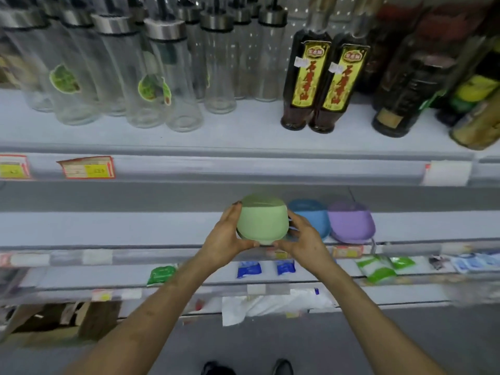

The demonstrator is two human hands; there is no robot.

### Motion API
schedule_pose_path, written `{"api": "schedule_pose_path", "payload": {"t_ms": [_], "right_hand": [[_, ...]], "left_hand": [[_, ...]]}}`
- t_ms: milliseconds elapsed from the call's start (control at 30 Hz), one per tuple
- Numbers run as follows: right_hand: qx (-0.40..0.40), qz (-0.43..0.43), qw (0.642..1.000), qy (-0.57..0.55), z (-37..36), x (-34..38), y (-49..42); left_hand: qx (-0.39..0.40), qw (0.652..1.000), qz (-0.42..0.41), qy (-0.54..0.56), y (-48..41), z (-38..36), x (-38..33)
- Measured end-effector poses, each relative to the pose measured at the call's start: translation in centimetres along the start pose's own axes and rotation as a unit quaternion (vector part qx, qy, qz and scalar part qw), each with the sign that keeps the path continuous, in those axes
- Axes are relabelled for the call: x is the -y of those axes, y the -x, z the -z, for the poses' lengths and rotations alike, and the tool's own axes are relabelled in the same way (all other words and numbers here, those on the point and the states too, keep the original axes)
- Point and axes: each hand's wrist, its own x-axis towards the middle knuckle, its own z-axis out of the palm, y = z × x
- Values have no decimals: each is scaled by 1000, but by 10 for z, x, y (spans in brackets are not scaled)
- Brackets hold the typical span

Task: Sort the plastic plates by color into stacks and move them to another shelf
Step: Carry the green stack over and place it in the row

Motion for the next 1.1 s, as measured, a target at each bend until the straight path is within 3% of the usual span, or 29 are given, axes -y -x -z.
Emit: {"api": "schedule_pose_path", "payload": {"t_ms": [400,1100], "right_hand": [[36,-30,999,-20,7,-22,-35],[33,-33,985,169,-3,-39,-64]], "left_hand": [[-4,999,49,3,-25,-36,28],[27,998,63,-14,-36,-47,46]]}}
